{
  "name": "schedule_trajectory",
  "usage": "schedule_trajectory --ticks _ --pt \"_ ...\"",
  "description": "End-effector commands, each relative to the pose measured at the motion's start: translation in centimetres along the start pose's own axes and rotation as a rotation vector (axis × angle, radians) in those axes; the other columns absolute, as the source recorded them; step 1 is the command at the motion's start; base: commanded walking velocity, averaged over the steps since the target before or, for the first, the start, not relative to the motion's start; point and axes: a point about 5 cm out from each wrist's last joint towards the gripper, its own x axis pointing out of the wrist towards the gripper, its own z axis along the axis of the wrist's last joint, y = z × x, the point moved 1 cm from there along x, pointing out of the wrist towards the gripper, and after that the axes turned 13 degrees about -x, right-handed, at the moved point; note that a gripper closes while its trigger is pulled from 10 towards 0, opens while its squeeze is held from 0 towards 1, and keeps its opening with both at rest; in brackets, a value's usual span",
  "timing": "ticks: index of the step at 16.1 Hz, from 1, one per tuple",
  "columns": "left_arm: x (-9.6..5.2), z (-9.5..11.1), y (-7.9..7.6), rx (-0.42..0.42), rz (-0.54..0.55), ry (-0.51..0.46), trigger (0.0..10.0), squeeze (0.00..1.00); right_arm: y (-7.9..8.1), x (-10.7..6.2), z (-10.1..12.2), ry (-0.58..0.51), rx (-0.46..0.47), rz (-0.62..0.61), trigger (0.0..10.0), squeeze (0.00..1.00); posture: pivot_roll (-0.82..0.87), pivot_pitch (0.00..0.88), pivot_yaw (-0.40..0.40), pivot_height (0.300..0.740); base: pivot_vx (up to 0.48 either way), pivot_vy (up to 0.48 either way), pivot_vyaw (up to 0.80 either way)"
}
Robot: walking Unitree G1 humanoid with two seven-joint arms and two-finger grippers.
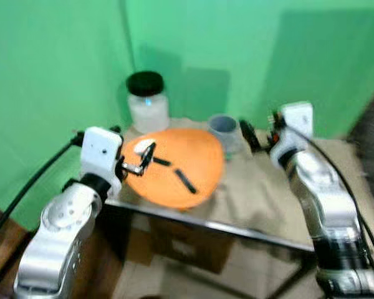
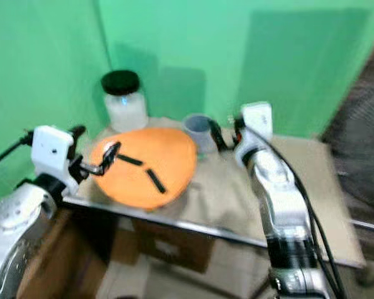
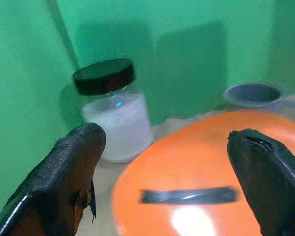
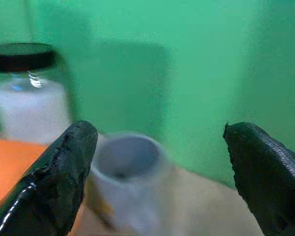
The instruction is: Setting the table
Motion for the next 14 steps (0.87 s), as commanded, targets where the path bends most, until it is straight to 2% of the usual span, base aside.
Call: schedule_trajectory --ticks 1,3,6,7,8,9,10,13,14 --pt "0.4 -0.1 -0.6 -0.008 -0.057 0.016 10.0 0.0 -0.1 0.5 -0.3 0.014 -0.015 0.027 10.0 0.0 0.04 0.0 0.047 0.74 0.0 0.0 0.0" --pt "1.4 0.1 -1.9 0.011 -0.171 0.022 10.0 0.0 -1.6 2.6 -0.7 0.067 -0.001 0.032 10.0 0.0 0.01 0.0 0.074 0.74 0.0 0.0 0.0" --pt "2.3 0.4 -2.8 0.03 -0.279 0.014 10.0 0.0 -3.5 4.2 -0.6 0.082 0.016 0.04 10.0 0.0 -0.03 0.0 0.094 0.74 0.0 0.0 0.0" --pt "2.4 0.3 -3.1 0.042 -0.307 0.017 10.0 0.0 -3.8 4.4 -0.6 0.088 0.05 0.056 10.0 0.64 -0.03 0.0 0.099 0.74 0.0 0.0 0.0" --pt "2.6 0.3 -3.5 0.043 -0.341 0.02 10.0 0.0 -4.1 4.7 -0.8 0.111 0.058 0.065 10.0 1.0 -0.04 0.0 0.097 0.74 0.0 0.0 0.0" --pt "2.6 0.4 -3.9 0.041 -0.391 0.023 10.0 0.0 -4.1 4.9 -1.0 0.122 0.047 0.111 10.0 1.0 -0.04 0.0 0.089 0.74 0.0 0.0 0.0" --pt "2.6 0.3 -4.3 0.038 -0.422 0.028 10.0 0.0 -4.4 5.0 -1.1 0.142 -0.008 0.124 10.0 1.0 -0.04 0.0 0.08 0.74 0.0 0.0 0.0" --pt "2.3 -0.4 -4.8 0.026 -0.475 0.064 10.0 0.0 -5.1 5.0 -1.7 0.174 -0.081 0.175 10.0 1.0 -0.03 0.0 0.056 0.74 0.0 0.0 0.0" --pt "2.0 -0.8 -5.0 0.028 -0.509 0.093 10.0 0.0 -5.4 4.6 -2.3 0.205 -0.122 0.219 10.0 0.0 -0.03 0.0 0.049 0.74 0.0 0.0 0.0"
